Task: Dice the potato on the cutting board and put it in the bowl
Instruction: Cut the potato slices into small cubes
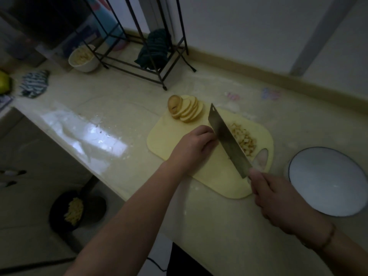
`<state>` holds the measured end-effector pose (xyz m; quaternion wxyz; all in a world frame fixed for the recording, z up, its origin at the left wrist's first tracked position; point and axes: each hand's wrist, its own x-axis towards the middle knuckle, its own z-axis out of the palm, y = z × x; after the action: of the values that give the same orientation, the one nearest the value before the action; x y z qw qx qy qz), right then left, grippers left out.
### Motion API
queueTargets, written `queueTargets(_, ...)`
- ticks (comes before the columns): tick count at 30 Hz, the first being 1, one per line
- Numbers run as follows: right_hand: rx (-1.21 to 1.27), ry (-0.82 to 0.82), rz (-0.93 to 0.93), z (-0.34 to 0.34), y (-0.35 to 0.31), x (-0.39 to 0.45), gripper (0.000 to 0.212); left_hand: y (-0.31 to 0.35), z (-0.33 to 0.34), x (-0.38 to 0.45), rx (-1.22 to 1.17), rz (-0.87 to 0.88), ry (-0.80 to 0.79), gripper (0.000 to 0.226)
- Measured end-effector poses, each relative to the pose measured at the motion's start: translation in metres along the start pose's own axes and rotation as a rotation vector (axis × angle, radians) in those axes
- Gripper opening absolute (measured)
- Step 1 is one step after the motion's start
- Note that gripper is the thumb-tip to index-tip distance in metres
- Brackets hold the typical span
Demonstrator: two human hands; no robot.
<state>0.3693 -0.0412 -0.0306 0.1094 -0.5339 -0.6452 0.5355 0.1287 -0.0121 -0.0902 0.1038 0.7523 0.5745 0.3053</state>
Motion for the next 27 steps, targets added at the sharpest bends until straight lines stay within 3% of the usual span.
queueTargets(6,-0.151,0.012,-0.058,-0.001,-0.013,-0.007,0.051,0.022,-0.030,-0.013,-0.119,-0.094,-0.021,0.030)
queueTargets(11,-0.337,0.018,-0.132,-0.002,-0.019,-0.018,0.048,0.040,-0.066,-0.023,0.018,-0.162,0.420,0.018)
queueTargets(13,-0.421,0.045,-0.178,-0.004,-0.020,-0.023,0.057,0.052,-0.082,-0.020,0.074,-0.053,0.461,0.017)
queueTargets(17,-0.693,0.087,-0.252,-0.009,-0.030,-0.033,0.049,0.073,-0.093,-0.012,0.118,0.085,0.219,0.011)
queueTargets(23,-0.922,0.098,-0.266,0.005,-0.040,-0.034,0.050,0.073,-0.074,-0.011,0.192,-0.199,-0.250,0.019)
queueTargets(27,-0.973,0.082,-0.207,0.013,-0.053,-0.035,0.058,0.066,-0.066,0.004,0.252,-0.270,-0.338,0.023)
